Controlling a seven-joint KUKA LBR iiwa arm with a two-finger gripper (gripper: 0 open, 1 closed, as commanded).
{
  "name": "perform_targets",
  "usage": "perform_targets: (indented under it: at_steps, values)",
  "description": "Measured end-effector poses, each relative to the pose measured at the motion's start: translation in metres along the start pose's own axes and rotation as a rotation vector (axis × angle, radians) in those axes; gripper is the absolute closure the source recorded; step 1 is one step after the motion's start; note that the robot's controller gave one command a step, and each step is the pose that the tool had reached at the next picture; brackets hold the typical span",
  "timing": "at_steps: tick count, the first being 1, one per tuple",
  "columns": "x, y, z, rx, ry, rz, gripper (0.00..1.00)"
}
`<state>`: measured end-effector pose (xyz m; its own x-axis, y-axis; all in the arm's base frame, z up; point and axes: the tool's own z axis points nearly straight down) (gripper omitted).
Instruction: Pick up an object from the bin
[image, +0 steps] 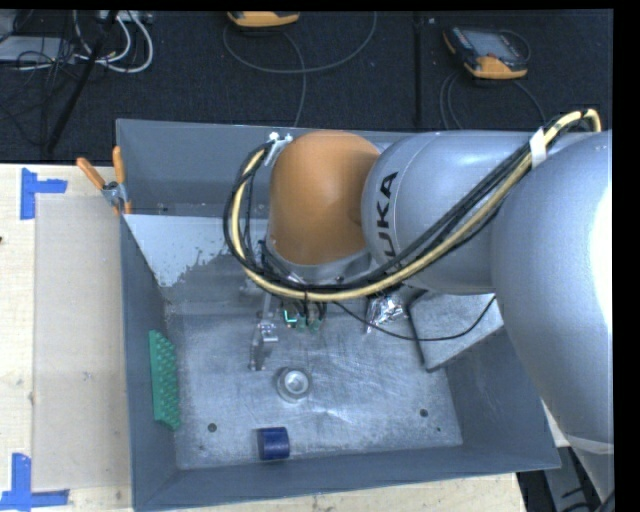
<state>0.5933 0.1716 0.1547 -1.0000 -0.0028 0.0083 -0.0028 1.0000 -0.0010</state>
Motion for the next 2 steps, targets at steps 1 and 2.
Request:
perform_targets:
  at_steps: [1,2]
  values:
    - [0.07,-0.043,0.078,0.001,0.0,-0.254,0.0]
    - [0.059,-0.072,0.083,-0.005,-0.012,-0.286,0.0]
